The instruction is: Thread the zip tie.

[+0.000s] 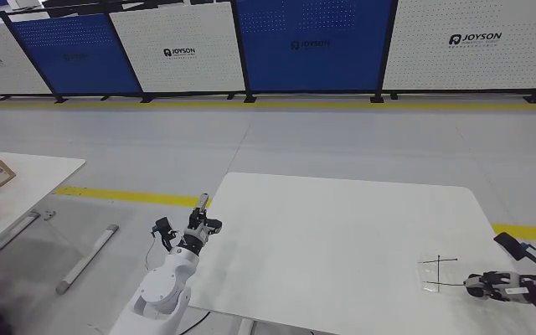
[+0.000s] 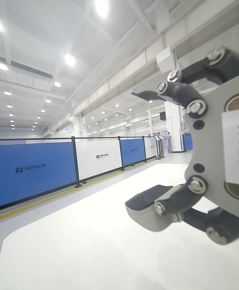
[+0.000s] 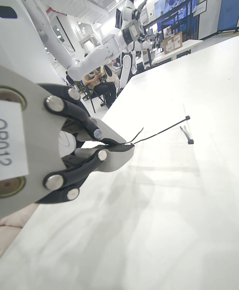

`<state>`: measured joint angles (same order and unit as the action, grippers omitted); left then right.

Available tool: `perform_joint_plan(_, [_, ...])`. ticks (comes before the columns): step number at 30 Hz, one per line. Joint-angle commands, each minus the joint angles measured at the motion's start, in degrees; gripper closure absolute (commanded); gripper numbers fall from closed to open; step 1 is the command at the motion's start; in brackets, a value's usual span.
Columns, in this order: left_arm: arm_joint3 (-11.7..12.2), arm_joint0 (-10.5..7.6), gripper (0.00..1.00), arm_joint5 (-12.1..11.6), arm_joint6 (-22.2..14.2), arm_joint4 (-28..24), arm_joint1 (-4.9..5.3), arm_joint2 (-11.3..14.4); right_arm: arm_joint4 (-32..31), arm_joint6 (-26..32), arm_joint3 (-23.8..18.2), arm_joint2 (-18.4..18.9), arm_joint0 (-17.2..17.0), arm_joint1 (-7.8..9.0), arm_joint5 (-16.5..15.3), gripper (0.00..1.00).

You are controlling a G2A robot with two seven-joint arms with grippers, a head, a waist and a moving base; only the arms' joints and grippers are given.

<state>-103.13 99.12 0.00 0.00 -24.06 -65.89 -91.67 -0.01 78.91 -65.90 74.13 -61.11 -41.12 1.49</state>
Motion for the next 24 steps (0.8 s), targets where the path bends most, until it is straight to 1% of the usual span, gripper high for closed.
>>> perform_joint_plan(1, [0.0,0.0,0.0,0.0,0.0,0.0,0.0,0.0,0.51,-0.34,-0.09,0.97,-0.47,0.23,-0.38,1.0])
perform_joint_plan(3, [0.0,0.0,0.0,0.0,0.0,0.0,0.0,0.0,1.12,-0.81,-0.45,2.26,-1.31,0.53,-0.86,1.0])
perform_joint_plan(6, [0.0,0.0,0.0,0.0,0.0,0.0,0.0,0.0,3.48,-1.82,-1.09,6.23,-3.81,1.35,-2.83,1.0])
perform_joint_plan(9, [0.0,0.0,0.0,0.0,0.0,0.0,0.0,0.0,6.69,-1.88,-3.16,11.27,-7.71,2.3,-6.06,1.0])
perform_joint_plan(11, [0.0,0.0,0.0,0.0,0.0,0.0,0.0,0.0,9.97,-0.33,-5.58,14.35,-11.17,2.78,-8.64,1.0])
perform_joint_plan(12, [0.0,0.0,0.0,0.0,0.0,0.0,0.0,0.0,10.5,0.43,-6.09,14.63,-11.7,2.84,-9.23,1.0])
perform_joint_plan(21, [0.0,0.0,0.0,0.0,0.0,0.0,0.0,0.0,10.5,0.43,-6.09,14.63,-11.7,2.84,-9.23,1.0])
perform_joint_plan(22, [0.0,0.0,0.0,0.0,0.0,0.0,0.0,0.0,10.48,-0.5,-6.57,14.53,-11.85,2.77,-9.36,1.0])
perform_joint_plan(24, [0.0,0.0,0.0,0.0,0.0,0.0,0.0,0.0,11.6,-1.59,-8.84,14.34,-12.75,2.61,-10.57,1.0])
